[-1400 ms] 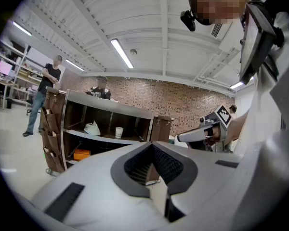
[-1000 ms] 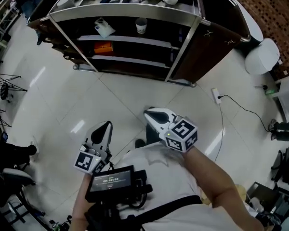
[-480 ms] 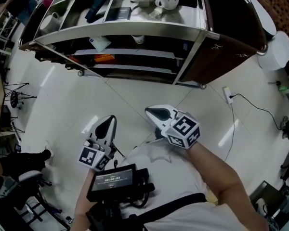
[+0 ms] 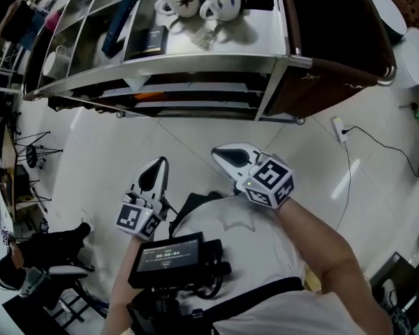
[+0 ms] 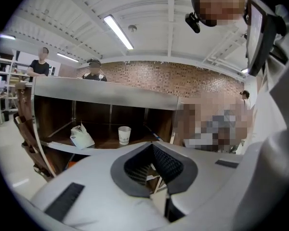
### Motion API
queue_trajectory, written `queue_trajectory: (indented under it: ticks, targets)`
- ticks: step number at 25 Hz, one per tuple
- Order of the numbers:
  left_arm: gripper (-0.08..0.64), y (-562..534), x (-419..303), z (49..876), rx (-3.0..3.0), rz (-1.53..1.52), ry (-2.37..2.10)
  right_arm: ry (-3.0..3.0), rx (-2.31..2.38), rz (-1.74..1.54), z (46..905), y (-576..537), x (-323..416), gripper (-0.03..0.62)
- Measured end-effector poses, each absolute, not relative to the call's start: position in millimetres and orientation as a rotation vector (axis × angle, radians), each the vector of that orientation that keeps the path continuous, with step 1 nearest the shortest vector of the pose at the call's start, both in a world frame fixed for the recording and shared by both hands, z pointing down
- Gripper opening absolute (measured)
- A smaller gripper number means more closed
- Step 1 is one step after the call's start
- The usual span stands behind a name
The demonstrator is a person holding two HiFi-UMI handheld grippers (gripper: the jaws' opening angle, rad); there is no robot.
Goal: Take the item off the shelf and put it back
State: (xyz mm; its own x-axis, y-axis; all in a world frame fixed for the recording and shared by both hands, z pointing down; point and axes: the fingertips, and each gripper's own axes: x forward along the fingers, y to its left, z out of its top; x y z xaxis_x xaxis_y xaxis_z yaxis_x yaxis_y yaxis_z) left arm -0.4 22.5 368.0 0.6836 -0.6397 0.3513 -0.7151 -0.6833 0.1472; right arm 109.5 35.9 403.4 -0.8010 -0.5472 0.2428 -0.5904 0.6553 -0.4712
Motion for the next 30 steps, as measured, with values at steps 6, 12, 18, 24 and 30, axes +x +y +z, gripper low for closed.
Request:
queue_trajectory:
  ticks: [6, 12, 18, 24, 30]
  targets:
    - [0.003, 1.0, -2.4, 377.3, 2.631, 0.396, -1.058, -2.766, 1.016, 0.830, 407.7, 23.9, 112.5, 0.005]
    - [0.003, -10.5, -22.9, 393.1, 2.619, 0.391, -1.029, -2.742, 1.087, 0.818, 402.7, 14.3, 98.9, 0.005]
    - [0.003, -23.7, -44.4, 414.5, 2.610, 0.408, -1.077, -2.703, 1.067, 0.826, 408.9, 13.8, 77.9, 0.006]
    - [0.014, -70.7, -80.4, 449.5, 2.546, 0.506, -1.277, -2.648, 1.007, 0.849, 417.5, 15.7, 52.8, 0.005]
    - [0.136, -149.9, -106.0, 482.2, 2.516, 0.595, -1.419, -2.588, 0.985, 0.894, 429.5, 16.8, 31.6, 0.005]
